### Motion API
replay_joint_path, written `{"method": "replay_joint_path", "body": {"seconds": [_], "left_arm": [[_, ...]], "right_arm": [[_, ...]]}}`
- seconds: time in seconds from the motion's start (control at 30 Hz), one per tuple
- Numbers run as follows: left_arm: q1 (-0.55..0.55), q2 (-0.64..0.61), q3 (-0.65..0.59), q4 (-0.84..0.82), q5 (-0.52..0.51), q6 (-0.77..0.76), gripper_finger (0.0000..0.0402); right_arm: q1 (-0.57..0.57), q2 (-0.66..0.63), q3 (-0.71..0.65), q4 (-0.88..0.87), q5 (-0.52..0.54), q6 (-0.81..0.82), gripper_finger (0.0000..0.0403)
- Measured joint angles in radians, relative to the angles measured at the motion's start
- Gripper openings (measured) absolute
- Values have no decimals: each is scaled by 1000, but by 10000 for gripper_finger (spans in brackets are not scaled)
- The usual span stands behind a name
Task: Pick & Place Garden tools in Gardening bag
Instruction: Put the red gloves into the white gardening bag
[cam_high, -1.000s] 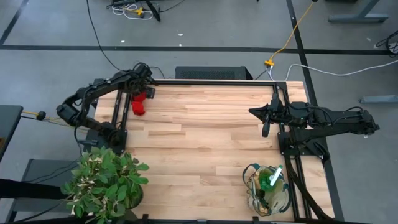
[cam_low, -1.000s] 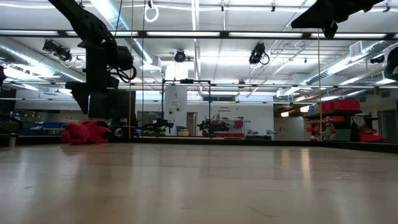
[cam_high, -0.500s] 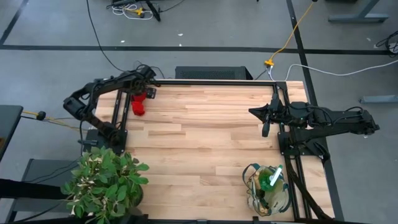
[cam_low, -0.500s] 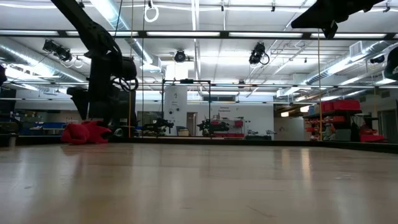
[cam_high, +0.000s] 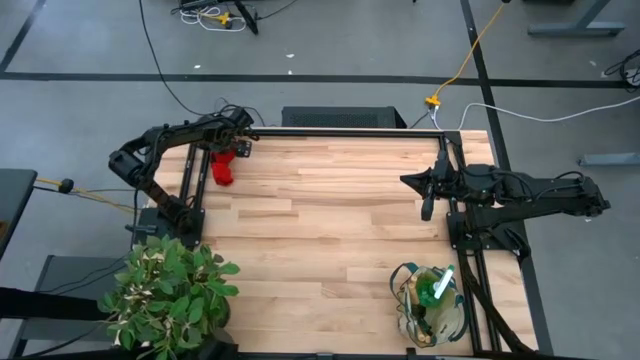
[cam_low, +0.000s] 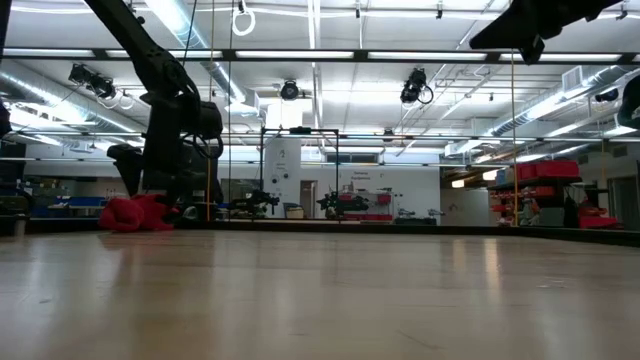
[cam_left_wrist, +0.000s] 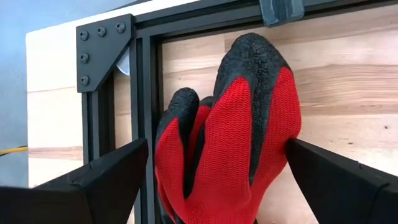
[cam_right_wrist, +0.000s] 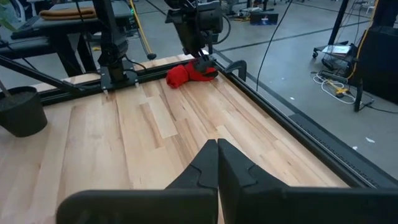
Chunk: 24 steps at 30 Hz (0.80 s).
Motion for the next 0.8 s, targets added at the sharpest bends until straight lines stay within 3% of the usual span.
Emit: {"method": "replay_joint_path", "body": {"seconds": [0.53, 0.8], "left_arm": [[0, 0, 0, -5, 105, -1, 385], [0, 0, 0, -12, 109, -1, 354]], "right_arm": [[0, 0, 0, -13, 0, 0, 0], [0, 0, 0, -13, 0, 0, 0]]}}
